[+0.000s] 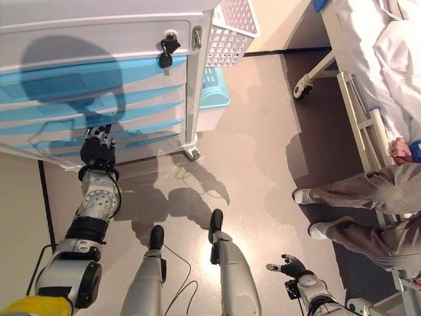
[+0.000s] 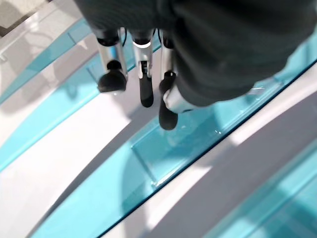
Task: Open the drawer and pick up the medicine
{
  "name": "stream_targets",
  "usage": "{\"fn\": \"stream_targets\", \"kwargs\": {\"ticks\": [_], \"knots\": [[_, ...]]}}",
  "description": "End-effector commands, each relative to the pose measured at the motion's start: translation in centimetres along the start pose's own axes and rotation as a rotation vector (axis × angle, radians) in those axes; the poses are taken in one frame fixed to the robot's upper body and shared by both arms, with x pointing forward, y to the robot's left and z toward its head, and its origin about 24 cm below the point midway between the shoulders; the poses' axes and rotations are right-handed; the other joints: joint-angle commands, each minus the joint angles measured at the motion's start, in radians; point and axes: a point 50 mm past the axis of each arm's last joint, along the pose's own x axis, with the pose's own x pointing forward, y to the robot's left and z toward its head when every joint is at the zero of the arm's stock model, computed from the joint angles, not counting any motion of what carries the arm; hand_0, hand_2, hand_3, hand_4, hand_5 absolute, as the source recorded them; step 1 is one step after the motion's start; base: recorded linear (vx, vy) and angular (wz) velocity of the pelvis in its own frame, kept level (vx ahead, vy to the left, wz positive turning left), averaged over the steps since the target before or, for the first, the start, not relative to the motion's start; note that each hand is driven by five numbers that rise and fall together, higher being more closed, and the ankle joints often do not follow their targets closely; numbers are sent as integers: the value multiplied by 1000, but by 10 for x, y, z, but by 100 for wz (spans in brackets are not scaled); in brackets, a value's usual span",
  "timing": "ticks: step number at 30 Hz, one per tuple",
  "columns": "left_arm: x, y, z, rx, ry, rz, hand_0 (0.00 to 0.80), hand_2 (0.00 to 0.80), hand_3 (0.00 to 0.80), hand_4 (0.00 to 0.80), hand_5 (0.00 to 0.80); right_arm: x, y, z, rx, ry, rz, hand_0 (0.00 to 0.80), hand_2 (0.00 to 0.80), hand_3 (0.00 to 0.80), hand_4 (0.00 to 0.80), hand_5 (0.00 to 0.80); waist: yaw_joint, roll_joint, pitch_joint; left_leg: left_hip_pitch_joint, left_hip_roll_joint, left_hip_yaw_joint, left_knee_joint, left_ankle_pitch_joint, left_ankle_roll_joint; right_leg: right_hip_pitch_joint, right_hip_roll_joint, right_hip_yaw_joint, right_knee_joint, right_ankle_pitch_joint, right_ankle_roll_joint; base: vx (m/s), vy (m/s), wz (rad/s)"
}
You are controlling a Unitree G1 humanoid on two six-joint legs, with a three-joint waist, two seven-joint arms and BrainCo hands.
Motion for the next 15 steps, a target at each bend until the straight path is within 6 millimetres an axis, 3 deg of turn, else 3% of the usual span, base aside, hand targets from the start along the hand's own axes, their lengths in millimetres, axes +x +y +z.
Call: {"fn": "stream_targets", "kwargs": {"ticks": [1, 15], "knots": [[-36, -106, 60, -29, -349, -641, 800, 800, 800, 800, 800, -13, -22, -48, -48, 140, -54, 0, 0, 0, 0, 0, 36, 52, -83, -157, -41, -39, 47, 71, 47, 6, 35, -36, 76, -69, 31, -4, -30, 4], [-42, -92, 49, -46, -309, -616, 800, 800, 800, 800, 800, -13, -22, -49, -37, 143, -59, 0, 0, 0, 0, 0, 50, 59, -75, -159, -45, -56, 47, 78, 45, 2, 31, -54, 99, -85, 26, -2, -11, 6]]}}
